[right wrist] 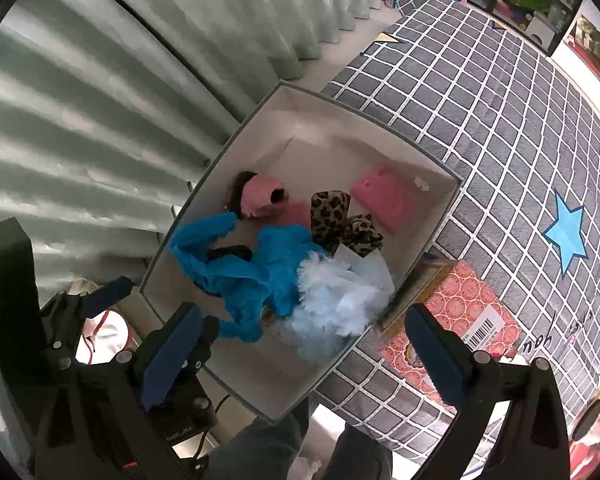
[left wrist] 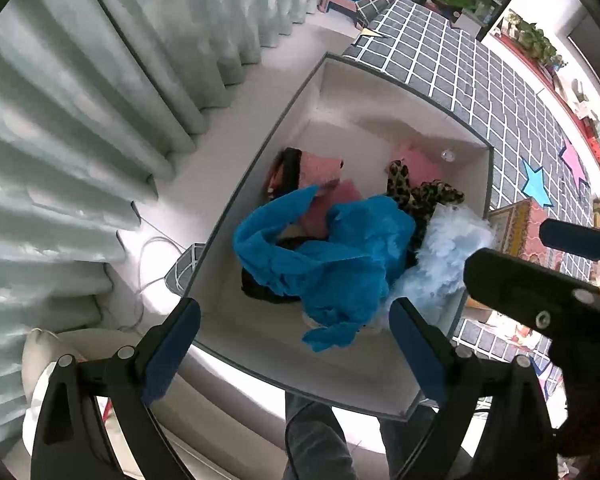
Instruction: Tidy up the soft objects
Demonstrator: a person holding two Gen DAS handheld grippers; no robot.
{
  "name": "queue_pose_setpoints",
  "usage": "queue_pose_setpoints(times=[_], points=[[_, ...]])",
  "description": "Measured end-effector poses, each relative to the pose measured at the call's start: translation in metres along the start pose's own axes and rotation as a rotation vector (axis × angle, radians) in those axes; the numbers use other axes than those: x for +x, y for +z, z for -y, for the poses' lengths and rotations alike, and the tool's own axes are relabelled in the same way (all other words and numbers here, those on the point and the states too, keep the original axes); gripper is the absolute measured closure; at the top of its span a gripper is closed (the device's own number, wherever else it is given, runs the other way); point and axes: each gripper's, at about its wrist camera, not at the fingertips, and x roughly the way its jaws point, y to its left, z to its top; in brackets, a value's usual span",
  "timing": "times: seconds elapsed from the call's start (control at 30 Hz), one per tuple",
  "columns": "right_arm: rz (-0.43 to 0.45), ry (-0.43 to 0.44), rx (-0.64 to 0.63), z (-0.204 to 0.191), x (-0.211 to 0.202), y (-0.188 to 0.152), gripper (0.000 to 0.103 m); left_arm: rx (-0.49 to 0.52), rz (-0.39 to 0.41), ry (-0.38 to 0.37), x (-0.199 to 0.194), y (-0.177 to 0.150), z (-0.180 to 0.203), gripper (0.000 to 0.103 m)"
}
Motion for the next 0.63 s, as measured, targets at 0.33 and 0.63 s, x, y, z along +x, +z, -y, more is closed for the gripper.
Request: queue_pose_setpoints(times=[0.33,0.63], points=[[-0.006,0.000,-0.005,-0.0024,0.0021,0.0015,0.001,-0.017,-0.009,-0.022,0.0004,-0.0010,-0.0016,0.006],[-0.017,0.002,-0.008,-0.0064,0.0046,0.0013,0.001,-0.023,-0.015,-0.086,0.0021,-0.0039,-0.0065,0.006]])
